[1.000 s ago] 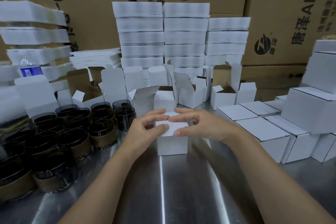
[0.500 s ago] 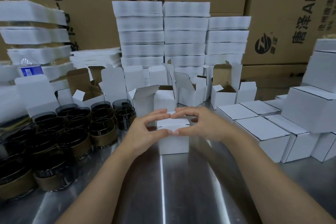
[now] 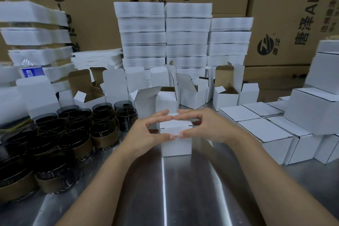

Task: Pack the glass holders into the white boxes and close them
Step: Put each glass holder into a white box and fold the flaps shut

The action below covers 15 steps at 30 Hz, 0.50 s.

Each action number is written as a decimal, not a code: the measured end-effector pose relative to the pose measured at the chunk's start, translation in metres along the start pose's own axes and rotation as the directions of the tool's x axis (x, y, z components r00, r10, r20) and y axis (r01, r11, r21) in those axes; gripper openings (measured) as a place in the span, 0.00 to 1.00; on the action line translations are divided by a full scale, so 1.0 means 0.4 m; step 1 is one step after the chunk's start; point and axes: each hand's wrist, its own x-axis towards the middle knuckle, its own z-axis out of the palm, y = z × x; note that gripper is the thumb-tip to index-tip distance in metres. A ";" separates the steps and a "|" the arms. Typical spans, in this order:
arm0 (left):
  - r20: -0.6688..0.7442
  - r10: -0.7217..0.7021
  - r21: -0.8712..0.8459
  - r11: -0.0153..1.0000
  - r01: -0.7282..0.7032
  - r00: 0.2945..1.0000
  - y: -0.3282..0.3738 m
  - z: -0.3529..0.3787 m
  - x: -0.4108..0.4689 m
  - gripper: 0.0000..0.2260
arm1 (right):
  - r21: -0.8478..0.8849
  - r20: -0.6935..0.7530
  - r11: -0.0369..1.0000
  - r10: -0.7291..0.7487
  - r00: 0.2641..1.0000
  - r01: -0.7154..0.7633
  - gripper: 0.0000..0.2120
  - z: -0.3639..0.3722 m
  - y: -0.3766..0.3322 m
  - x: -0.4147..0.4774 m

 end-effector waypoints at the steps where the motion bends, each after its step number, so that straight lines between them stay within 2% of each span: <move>1: -0.004 0.000 -0.015 1.000 0.000 1.000 0.002 0.000 0.000 0.20 | 0.005 -0.016 1.000 0.004 1.000 -0.003 0.24 0.000 0.000 0.000; 7: -0.055 -0.002 -0.149 0.989 -0.006 0.999 0.017 0.007 0.000 0.16 | 0.097 -0.052 0.995 -0.010 0.999 0.015 0.20 -0.004 0.002 0.000; 15: -0.044 -0.017 -0.224 0.975 0.007 0.999 0.018 0.009 -0.004 0.07 | 0.130 0.067 0.992 -0.003 0.998 -0.006 0.16 -0.017 -0.011 -0.017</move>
